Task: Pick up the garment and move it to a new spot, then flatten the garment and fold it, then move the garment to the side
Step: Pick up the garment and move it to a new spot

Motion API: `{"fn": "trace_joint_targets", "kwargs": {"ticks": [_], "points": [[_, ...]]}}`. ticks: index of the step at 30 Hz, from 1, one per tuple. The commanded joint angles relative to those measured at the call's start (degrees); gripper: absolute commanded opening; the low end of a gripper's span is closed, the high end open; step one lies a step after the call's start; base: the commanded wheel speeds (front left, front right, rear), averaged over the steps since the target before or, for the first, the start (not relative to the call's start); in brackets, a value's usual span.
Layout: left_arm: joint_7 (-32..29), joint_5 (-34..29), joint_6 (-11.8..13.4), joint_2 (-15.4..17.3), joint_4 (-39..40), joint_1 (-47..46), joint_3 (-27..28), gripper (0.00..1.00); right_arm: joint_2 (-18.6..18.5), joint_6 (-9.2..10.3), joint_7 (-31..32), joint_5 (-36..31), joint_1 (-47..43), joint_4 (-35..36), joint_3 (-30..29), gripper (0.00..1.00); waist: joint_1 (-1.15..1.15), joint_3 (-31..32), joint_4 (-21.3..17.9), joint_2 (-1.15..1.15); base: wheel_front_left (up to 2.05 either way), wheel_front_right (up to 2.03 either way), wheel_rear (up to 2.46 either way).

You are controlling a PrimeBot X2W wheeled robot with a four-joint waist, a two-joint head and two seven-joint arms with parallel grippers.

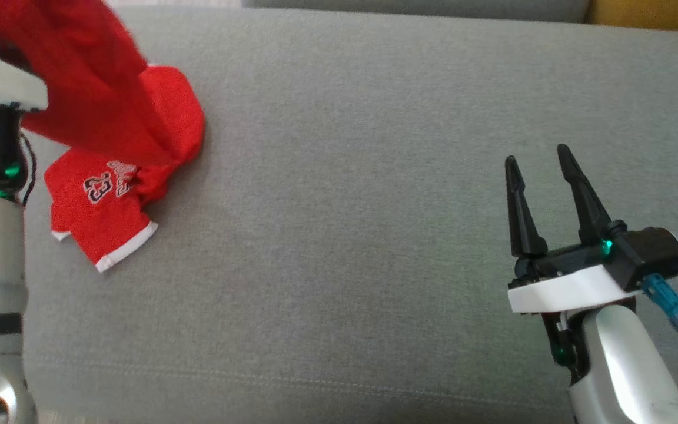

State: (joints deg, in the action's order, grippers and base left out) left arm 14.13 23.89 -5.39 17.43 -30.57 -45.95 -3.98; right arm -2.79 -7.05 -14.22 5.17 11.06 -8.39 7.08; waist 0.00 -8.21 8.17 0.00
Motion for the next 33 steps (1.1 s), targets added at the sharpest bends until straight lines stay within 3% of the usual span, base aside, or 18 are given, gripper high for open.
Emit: {"fn": "trace_joint_targets", "kwargs": {"ticks": [1,8,14,21,27,28,29,30,33], "points": [[-0.51,0.55,0.56,1.68,4.0,-1.91,1.39,0.0,-0.09,-0.44,-0.61,0.39,1.33,1.62,0.94,1.0,0.0,0.56,-0.84,0.0,0.0,0.0,0.0],[-7.36,1.82,3.05,-1.0,18.86,0.14,-0.54,0.0,-0.09,-0.44,-0.75,4.5,2.77,2.5,-0.6,1.0,0.0,0.59,-5.14,0.0,0.0,0.0,0.0],[-11.45,2.11,5.6,-5.23,25.78,-0.1,-3.85,0.0,-0.09,-0.44,-0.76,5.7,4.64,5.15,-1.84,1.0,0.0,-1.88,-10.09,0.0,0.0,0.0,0.0],[-12.03,0.22,7.35,-10.8,25.82,-2.69,-9.67,0.0,-0.09,-0.44,-0.77,6.67,6.72,8.48,-1.96,1.0,0.0,-4.94,-16.81,0.0,0.0,0.0,0.0],[-9.49,-2.82,10.45,-13.83,16.93,-3.62,-16.96,0.0,-0.09,-0.44,-0.77,8.07,7.97,10.95,-0.96,1.0,0.0,-8.0,-24.07,0.0,0.0,0.0,0.0],[-9.03,-2.78,10.89,-14.09,14.64,-3.39,-18.34,0.05,-0.09,-0.44,-0.77,8.26,8.03,11.23,-0.85,1.0,0.0,-8.45,-25.0,0.0,0.0,0.0,0.0],[-8.52,-2.79,11.12,-14.26,12.57,-3.11,-19.95,0.68,-0.09,-0.44,-0.77,8.46,8.1,11.42,-0.61,1.0,0.0,-8.93,-26.06,0.0,0.0,0.0,0.0],[-8.39,-1.9,10.75,-14.39,10.61,-2.74,-21.64,1.0,-0.09,-0.44,-0.77,8.59,8.1,11.56,-0.65,1.0,0.0,-9.31,-26.75,0.0,0.0,0.0,0.0],[-6.48,1.08,9.85,-14.51,7.77,-2.11,-27.36,1.0,-0.09,-0.44,-0.77,8.92,7.9,11.69,-1.22,1.0,0.0,-9.95,-27.91,0.0,0.0,0.0,0.0]]}}
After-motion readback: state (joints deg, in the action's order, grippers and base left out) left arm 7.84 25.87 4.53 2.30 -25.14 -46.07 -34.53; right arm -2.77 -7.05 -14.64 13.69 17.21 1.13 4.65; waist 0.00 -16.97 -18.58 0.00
